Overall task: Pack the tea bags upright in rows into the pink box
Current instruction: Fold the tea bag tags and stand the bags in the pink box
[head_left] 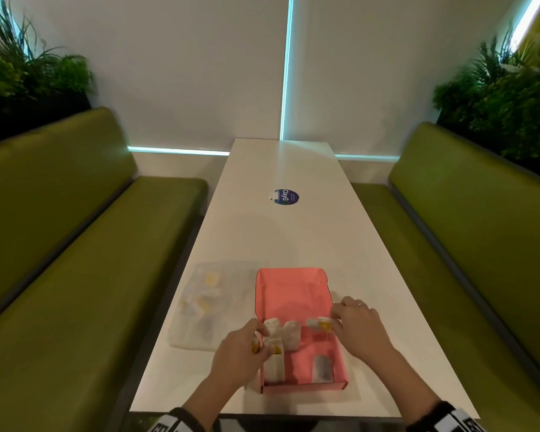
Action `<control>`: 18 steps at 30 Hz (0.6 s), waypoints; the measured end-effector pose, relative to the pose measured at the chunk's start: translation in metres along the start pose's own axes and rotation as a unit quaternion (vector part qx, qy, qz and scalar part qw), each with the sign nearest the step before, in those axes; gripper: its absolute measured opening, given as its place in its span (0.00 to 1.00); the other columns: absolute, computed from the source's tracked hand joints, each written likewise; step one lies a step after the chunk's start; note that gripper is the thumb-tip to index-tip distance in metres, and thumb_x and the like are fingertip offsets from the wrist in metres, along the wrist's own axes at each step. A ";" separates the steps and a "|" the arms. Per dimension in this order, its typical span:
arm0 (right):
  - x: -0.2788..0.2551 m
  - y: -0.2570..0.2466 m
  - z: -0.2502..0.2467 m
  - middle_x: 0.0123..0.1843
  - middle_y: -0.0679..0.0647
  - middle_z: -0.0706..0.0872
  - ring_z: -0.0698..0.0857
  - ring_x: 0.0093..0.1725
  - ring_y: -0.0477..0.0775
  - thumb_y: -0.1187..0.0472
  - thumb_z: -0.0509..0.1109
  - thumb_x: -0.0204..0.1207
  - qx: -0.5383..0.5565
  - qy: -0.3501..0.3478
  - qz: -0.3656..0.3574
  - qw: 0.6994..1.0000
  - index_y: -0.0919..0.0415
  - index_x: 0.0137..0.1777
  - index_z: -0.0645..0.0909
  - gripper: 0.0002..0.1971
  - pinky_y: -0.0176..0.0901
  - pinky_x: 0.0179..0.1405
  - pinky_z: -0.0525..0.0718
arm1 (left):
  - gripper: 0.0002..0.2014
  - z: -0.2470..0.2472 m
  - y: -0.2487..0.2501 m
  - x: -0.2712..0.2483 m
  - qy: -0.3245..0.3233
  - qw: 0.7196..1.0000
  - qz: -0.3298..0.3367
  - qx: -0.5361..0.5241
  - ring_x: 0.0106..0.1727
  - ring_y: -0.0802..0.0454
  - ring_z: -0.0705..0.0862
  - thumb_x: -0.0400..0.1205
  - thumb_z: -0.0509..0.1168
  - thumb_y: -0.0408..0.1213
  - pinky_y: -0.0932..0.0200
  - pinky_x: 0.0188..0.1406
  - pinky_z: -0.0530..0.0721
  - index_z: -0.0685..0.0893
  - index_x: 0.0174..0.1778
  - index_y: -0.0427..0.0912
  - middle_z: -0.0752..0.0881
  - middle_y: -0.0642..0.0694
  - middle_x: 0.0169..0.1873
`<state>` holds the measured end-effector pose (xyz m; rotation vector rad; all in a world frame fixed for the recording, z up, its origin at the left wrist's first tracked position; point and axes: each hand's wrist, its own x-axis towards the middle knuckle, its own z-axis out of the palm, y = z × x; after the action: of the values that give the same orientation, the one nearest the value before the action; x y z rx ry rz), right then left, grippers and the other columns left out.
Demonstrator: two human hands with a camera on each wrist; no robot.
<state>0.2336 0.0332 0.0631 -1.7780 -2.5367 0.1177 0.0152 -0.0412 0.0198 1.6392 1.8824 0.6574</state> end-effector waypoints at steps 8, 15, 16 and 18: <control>-0.005 -0.001 0.002 0.44 0.47 0.77 0.78 0.44 0.49 0.54 0.68 0.76 0.051 -0.132 -0.009 0.990 0.50 0.40 0.79 0.04 0.39 0.43 0.73 | 0.06 0.004 0.012 0.000 -0.011 0.998 0.048 -0.029 0.28 0.60 0.76 0.76 0.70 0.49 0.68 0.30 0.72 0.77 0.43 0.60 0.85 0.46 0.31; -0.003 0.007 -0.020 0.39 0.44 0.80 0.78 0.41 0.44 0.54 0.70 0.77 0.217 -0.118 -0.023 0.969 0.44 0.32 0.75 0.12 0.36 0.43 0.74 | 0.12 0.000 0.021 0.000 -0.001 0.994 0.091 -0.054 0.26 0.68 0.77 0.78 0.69 0.47 0.73 0.33 0.73 0.85 0.56 0.51 0.78 0.61 0.22; -0.003 0.007 -0.025 0.39 0.44 0.81 0.77 0.39 0.42 0.56 0.70 0.77 0.244 -0.127 -0.030 0.961 0.45 0.34 0.77 0.11 0.35 0.43 0.75 | 0.14 -0.001 0.023 0.000 -0.006 0.993 0.103 -0.057 0.31 0.69 0.80 0.78 0.69 0.49 0.71 0.38 0.77 0.84 0.59 0.52 0.83 0.61 0.28; -0.005 0.003 -0.033 0.38 0.44 0.82 0.75 0.37 0.40 0.59 0.70 0.77 0.296 -0.160 -0.044 0.941 0.51 0.38 0.82 0.06 0.27 0.38 0.74 | 0.21 0.000 0.025 0.001 -0.032 0.990 0.119 -0.069 0.49 0.67 0.83 0.76 0.69 0.55 0.68 0.52 0.79 0.81 0.65 0.57 0.86 0.61 0.49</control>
<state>0.2410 0.0307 0.0959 -1.4869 -2.3819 1.1144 0.0330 -0.0368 0.0373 1.7860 1.5734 0.8033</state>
